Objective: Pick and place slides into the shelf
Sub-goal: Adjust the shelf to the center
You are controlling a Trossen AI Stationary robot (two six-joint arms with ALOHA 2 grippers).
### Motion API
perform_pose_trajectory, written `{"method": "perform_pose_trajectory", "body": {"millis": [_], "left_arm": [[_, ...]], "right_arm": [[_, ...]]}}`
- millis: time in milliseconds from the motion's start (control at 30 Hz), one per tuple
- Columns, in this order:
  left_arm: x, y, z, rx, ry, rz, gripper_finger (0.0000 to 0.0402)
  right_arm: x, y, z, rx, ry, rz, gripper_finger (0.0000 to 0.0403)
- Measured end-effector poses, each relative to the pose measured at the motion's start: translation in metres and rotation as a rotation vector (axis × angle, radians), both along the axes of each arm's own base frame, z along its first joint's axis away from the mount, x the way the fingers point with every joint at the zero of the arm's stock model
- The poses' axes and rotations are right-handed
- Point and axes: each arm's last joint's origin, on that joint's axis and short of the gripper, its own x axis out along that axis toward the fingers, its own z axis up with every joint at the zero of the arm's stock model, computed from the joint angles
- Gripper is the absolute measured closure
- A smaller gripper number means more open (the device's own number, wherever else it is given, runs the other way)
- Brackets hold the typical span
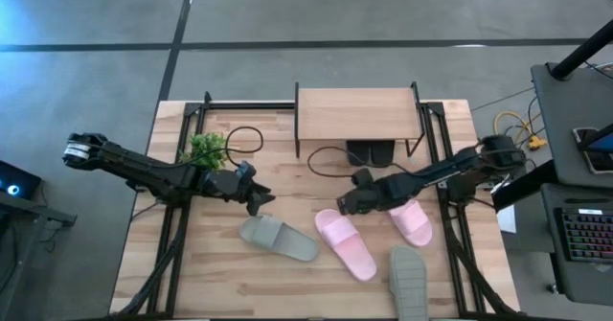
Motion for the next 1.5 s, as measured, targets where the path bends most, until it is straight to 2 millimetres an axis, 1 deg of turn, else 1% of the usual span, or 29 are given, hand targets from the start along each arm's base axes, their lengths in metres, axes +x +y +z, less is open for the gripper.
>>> {"method": "perform_pose_trajectory", "body": {"millis": [67, 200, 367, 467, 633, 733, 900, 1000, 1100, 1200, 1367, 1500], "left_arm": [[0.0, 0.0, 0.0, 0.0, -0.001, 0.001, 0.0228], [0.0, 0.0, 0.0, 0.002, 0.0, 0.004, 0.0228], [0.0, 0.0, 0.0, 0.002, -0.001, 0.005, 0.0228], [0.0, 0.0, 0.0, 0.003, -0.001, 0.005, 0.0228], [0.0, 0.0, 0.0, 0.004, -0.001, 0.006, 0.0228], [0.0, 0.0, 0.0, 0.004, 0.0, 0.006, 0.0228], [0.003, 0.0, -0.005, 0.008, 0.024, 0.006, 0.0228], [0.006, -0.001, -0.009, 0.006, 0.044, -0.001, 0.0228], [0.011, -0.003, -0.013, -0.011, 0.041, -0.026, 0.0228], [0.016, -0.004, -0.016, -0.026, 0.034, -0.049, 0.0228], [0.026, -0.007, -0.019, -0.051, -0.005, -0.084, 0.0228], [0.032, -0.009, -0.021, -0.065, -0.016, -0.107, 0.0228]], "right_arm": [[-0.002, 0.009, 0.006, 0.007, -0.033, 0.033, 0.039], [-0.005, 0.026, 0.021, 0.018, -0.107, 0.16, 0.039], [-0.013, 0.04, 0.033, 0.126, -0.131, 0.281, 0.039], [-0.018, 0.051, 0.038, 0.153, -0.143, 0.336, 0.039], [-0.026, 0.067, 0.04, 0.146, -0.143, 0.421, 0.0387], [-0.027, 0.069, 0.038, 0.129, -0.134, 0.421, 0.0367], [-0.025, 0.068, 0.031, 0.116, -0.11, 0.384, 0.031], [-0.03, 0.067, 0.028, 0.138, -0.05, 0.366, 0.028], [-0.032, 0.067, 0.029, 0.172, -0.032, 0.384, 0.0262], [-0.031, 0.069, 0.032, 0.21, -0.039, 0.405, 0.0255], [-0.03, 0.07, 0.04, 0.214, -0.069, 0.411, 0.0261], [-0.031, 0.067, 0.051, 0.149, -0.081, 0.375, 0.0271]]}}
